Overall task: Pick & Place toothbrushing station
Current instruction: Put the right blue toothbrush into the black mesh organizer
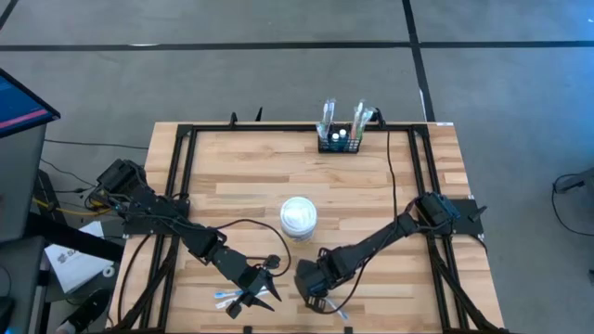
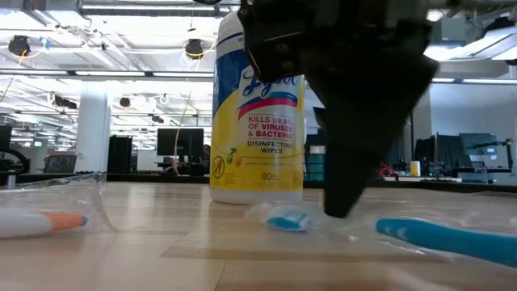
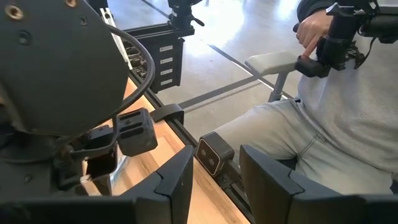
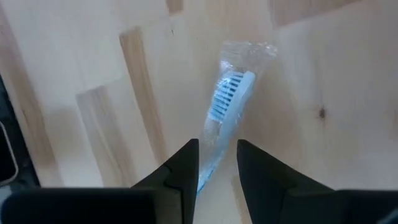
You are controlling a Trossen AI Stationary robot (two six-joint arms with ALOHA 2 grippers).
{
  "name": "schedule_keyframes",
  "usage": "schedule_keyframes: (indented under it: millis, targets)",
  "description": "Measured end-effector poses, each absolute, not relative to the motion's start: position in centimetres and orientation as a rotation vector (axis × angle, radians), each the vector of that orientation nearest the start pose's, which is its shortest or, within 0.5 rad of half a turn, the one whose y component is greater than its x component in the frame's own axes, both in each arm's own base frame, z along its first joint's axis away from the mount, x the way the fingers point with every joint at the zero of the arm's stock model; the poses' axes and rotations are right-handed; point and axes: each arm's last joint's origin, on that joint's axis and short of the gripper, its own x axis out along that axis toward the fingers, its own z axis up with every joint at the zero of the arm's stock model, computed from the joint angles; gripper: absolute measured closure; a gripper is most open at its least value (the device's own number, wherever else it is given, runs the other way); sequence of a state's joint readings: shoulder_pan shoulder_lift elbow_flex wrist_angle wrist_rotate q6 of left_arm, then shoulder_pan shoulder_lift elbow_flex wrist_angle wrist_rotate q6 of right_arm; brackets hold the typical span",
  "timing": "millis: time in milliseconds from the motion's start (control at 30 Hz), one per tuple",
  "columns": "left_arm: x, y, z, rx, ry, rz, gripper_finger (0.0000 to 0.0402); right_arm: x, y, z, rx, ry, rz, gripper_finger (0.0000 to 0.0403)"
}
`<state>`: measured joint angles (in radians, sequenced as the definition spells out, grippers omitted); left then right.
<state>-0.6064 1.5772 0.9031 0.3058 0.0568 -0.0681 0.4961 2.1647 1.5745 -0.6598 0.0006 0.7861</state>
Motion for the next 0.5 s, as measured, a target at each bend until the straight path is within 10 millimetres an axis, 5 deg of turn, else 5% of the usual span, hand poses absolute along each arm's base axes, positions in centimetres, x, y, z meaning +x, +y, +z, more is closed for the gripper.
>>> schedule_keyframes:
  millis: [333,500]
  targets:
    - [27.91,-19.55,22.67,0.037,0.383,-0.642,0.0275,37.45,20.61,13.29,0.368,1.314,-0.096,0.0339]
    - [27.91,-19.55,22.67,0.037,0.383,-0.642,0.0275,37.45,20.54,13.33,0.357,1.321,-0.094,0.0392]
